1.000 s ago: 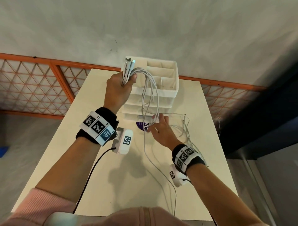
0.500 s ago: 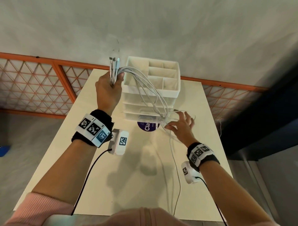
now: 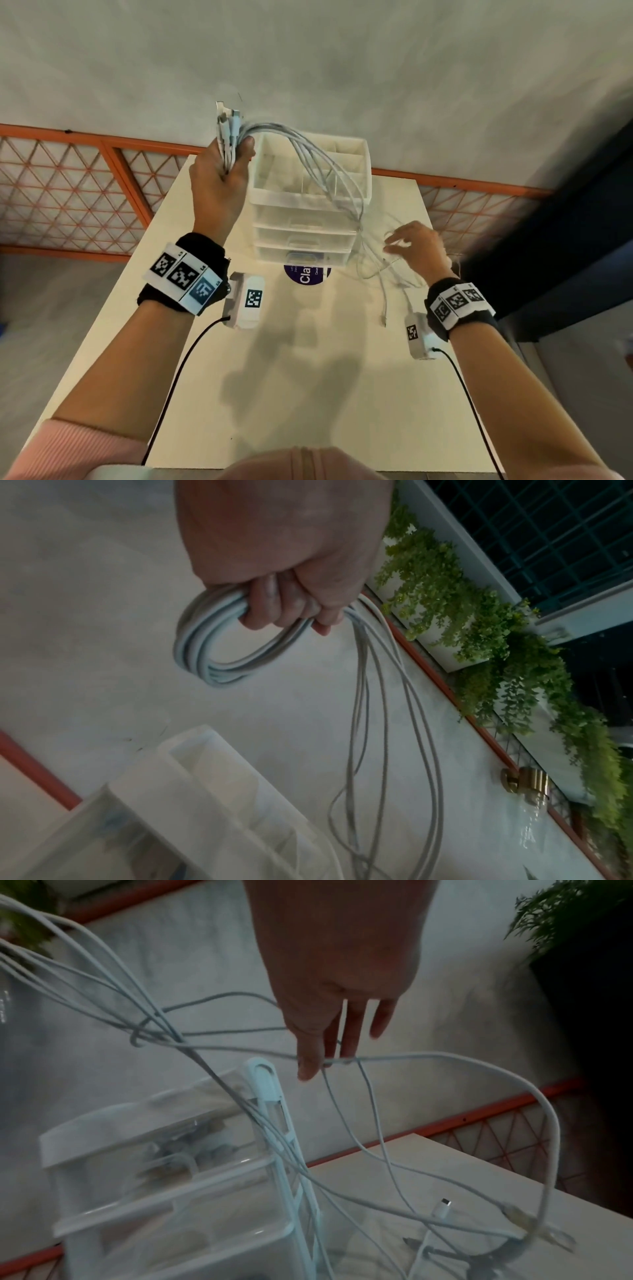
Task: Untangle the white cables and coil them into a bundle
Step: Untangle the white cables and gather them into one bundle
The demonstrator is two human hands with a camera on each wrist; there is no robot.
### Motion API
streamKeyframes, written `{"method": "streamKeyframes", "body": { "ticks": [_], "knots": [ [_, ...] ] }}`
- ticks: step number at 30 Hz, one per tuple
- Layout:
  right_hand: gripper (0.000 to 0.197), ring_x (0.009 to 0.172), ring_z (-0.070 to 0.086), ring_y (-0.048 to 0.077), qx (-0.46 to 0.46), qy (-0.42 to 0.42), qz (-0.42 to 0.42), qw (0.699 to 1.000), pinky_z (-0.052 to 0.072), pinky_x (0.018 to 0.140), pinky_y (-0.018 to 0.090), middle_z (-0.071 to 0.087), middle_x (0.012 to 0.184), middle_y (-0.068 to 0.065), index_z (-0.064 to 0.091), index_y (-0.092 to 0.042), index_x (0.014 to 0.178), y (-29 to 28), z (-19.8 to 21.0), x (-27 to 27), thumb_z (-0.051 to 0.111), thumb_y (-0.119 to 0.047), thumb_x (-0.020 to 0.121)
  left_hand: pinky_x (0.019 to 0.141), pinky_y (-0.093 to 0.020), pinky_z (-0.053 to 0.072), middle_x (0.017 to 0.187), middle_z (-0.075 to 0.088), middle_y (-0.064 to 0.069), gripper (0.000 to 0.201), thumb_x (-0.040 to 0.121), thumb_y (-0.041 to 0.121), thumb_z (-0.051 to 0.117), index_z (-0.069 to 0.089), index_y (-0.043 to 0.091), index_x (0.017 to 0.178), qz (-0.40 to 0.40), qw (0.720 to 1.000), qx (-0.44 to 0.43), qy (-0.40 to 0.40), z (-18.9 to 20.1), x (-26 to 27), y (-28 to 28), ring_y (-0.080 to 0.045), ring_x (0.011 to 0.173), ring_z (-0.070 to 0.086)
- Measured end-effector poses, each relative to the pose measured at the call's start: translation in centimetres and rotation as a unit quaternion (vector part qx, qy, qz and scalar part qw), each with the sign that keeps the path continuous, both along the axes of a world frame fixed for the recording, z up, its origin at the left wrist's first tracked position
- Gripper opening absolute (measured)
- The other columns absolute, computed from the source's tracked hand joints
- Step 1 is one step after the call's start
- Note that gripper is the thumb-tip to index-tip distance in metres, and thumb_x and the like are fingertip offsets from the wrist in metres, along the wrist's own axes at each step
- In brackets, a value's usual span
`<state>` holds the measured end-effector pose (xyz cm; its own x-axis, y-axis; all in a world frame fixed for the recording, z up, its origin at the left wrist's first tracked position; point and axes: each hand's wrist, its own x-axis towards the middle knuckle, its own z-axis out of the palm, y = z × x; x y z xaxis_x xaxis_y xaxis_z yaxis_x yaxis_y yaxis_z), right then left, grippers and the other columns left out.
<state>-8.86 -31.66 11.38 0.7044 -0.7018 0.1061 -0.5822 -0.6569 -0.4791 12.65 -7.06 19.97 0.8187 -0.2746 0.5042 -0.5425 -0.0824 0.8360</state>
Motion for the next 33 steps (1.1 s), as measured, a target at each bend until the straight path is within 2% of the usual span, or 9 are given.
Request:
{"method": "streamKeyframes", "body": {
  "ticks": [2, 4, 8, 12, 16, 19, 22, 26, 33],
  "knots": [
    [0.024, 0.093, 0.056, 0.012, 0.107, 0.155, 0.054, 0.981, 0.043, 0.092, 0.033, 0.062, 0.102, -0.004, 0.074, -0.017, 0.092, 0.7, -0.7, 0.3, 0.081, -0.023, 0.071, 0.058, -0.036, 0.040, 0.053, 0.048, 0.013, 0.030, 0.087, 0.047, 0.050, 0.051, 0.027, 0.065, -0.019, 1.000, 0.016, -0.014, -0.4, -0.2, 0.2, -0.012, 0.053, 0.044],
    [0.011, 0.094, 0.063, 0.020, 0.121, 0.199, 0.069, 0.970, 0.047, 0.083, 0.030, 0.069, 0.097, 0.004, 0.073, -0.010, 0.086, 1.4, -1.5, 0.8, 0.075, -0.012, 0.075, 0.063, -0.039, 0.045, 0.062, 0.056, 0.007, 0.031, 0.088, 0.043, 0.050, 0.062, 0.017, 0.075, -0.033, 0.999, 0.024, -0.027, -1.0, -0.2, 0.4, -0.016, 0.060, 0.050],
    [0.017, 0.074, 0.055, 0.014, 0.089, -0.017, 0.095, 0.991, 0.042, 0.071, 0.022, 0.055, 0.094, 0.002, 0.059, -0.010, 0.092, 3.6, -2.4, 2.6, 0.070, -0.008, 0.079, 0.057, -0.033, 0.039, 0.052, 0.051, 0.014, 0.026, 0.088, 0.042, 0.051, 0.060, 0.018, 0.081, -0.038, 0.999, 0.027, -0.018, -1.6, 0.0, 0.8, -0.006, 0.053, 0.041],
    [0.036, 0.068, 0.052, 0.003, 0.081, -0.128, 0.155, 0.976, 0.043, 0.064, 0.007, 0.049, 0.101, -0.001, 0.058, -0.012, 0.114, 5.8, -2.8, 4.7, 0.072, -0.013, 0.081, 0.064, -0.043, 0.045, 0.068, 0.054, -0.013, 0.036, 0.081, 0.055, 0.046, 0.058, 0.022, 0.076, -0.044, 0.999, 0.029, -0.003, -1.6, -0.4, 0.9, -0.019, 0.065, 0.046],
    [0.036, 0.071, 0.052, 0.011, 0.074, -0.154, 0.130, 0.977, 0.045, 0.069, 0.021, 0.052, 0.095, 0.003, 0.055, -0.010, 0.121, 6.9, -3.2, 5.9, 0.065, -0.020, 0.088, 0.066, -0.042, 0.046, 0.069, 0.057, -0.013, 0.054, 0.081, 0.055, 0.046, 0.064, 0.004, 0.082, -0.050, 0.998, 0.029, 0.002, -1.6, -0.3, 1.2, -0.017, 0.068, 0.049],
    [0.029, 0.064, 0.057, 0.018, 0.054, -0.138, 0.099, 0.984, 0.046, 0.060, 0.028, 0.060, 0.075, 0.004, 0.050, -0.014, 0.121, 6.9, -3.0, 6.0, 0.055, -0.024, 0.094, 0.061, -0.026, 0.042, 0.060, 0.057, 0.010, 0.055, 0.081, 0.052, 0.047, 0.066, 0.001, 0.085, -0.062, 0.998, 0.016, 0.010, -2.1, -0.1, 1.4, -0.008, 0.061, 0.050],
    [0.015, 0.075, 0.064, 0.023, 0.054, -0.074, 0.102, 0.991, 0.054, 0.070, 0.039, 0.070, 0.085, 0.002, 0.068, -0.016, 0.098, 6.0, -3.2, 5.7, 0.054, -0.021, 0.093, 0.061, -0.026, 0.039, 0.064, 0.057, 0.005, 0.044, 0.086, 0.046, 0.050, 0.064, 0.005, 0.082, -0.050, 0.999, 0.013, 0.011, -2.6, 0.3, 1.5, -0.011, 0.063, 0.050],
    [0.015, 0.076, 0.058, 0.021, 0.067, -0.056, 0.117, 0.989, 0.050, 0.075, 0.038, 0.064, 0.086, 0.007, 0.067, -0.007, 0.086, 5.4, -5.2, 3.9, 0.056, -0.016, 0.092, 0.057, -0.006, 0.037, 0.052, 0.056, 0.030, 0.024, 0.095, 0.027, 0.053, 0.052, 0.030, 0.071, -0.015, 0.999, 0.002, 0.033, -2.2, 1.2, 1.6, 0.011, 0.053, 0.051],
    [0.020, 0.079, 0.058, 0.019, 0.040, -0.176, 0.077, 0.981, 0.047, 0.070, 0.028, 0.063, 0.086, 0.007, 0.061, -0.007, 0.087, 6.7, -3.6, 5.3, 0.057, -0.026, 0.093, 0.056, -0.007, 0.036, 0.052, 0.055, 0.020, 0.026, 0.093, 0.033, 0.053, 0.059, 0.011, 0.080, -0.039, 0.999, -0.003, 0.019, -2.1, 1.2, 1.1, 0.010, 0.052, 0.050]
  ]
}}
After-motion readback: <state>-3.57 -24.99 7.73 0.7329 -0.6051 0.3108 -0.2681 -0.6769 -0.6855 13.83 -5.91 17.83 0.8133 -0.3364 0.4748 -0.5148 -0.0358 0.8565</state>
